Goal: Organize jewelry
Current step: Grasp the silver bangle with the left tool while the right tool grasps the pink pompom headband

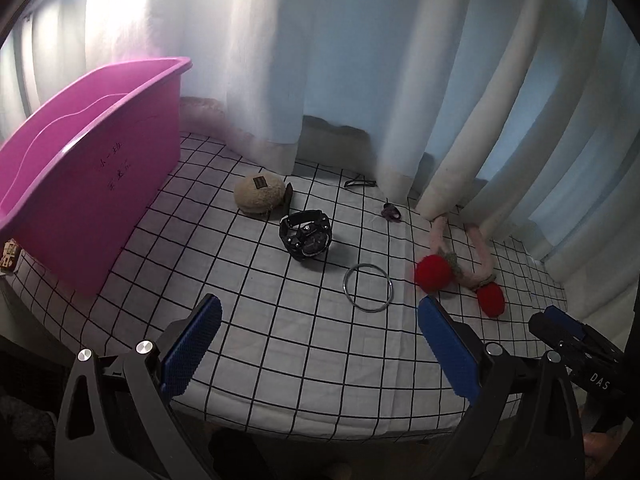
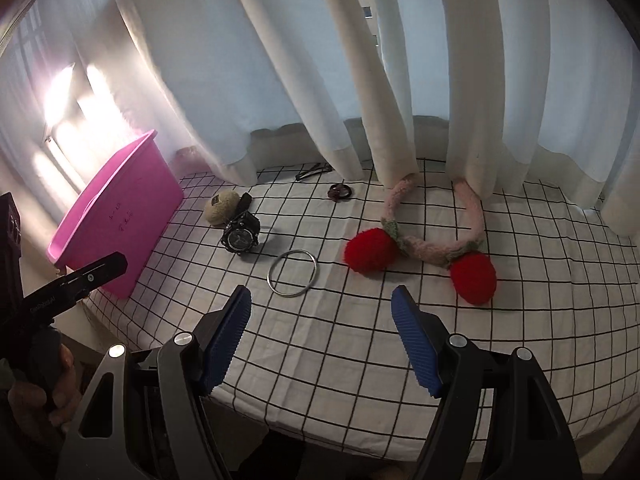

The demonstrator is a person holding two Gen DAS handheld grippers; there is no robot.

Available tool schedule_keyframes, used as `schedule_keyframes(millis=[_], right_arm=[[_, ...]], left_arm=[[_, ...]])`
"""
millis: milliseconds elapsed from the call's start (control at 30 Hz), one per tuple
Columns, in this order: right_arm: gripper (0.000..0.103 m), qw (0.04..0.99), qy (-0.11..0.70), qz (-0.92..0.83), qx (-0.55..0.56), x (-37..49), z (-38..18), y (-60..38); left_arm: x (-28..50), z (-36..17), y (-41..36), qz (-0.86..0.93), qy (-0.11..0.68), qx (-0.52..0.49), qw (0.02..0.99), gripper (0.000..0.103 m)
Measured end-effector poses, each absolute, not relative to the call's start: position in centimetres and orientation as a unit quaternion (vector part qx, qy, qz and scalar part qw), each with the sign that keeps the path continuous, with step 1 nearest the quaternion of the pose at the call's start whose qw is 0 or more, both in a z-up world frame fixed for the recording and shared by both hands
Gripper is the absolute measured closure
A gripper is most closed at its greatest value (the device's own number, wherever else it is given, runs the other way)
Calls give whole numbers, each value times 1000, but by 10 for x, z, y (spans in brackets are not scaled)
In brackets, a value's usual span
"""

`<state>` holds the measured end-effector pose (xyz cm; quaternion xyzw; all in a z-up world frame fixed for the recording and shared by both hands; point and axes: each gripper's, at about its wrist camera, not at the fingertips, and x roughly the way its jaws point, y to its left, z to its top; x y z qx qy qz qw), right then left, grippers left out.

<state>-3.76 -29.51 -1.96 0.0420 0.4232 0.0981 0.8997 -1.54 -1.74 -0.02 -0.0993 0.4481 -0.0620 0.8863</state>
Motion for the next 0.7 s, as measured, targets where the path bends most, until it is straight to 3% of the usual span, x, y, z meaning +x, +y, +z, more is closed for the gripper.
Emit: schedule_keyframes(millis=[267,700], right_arm=[[33,895,429,122,29,-35,-33,-360],[33,882,444,150,-54,31,-64,-357]], left_arm=[[-31,-28,-64,-5,480,-105,871,6],[13,-80,-92,13,487,-111,866,6]])
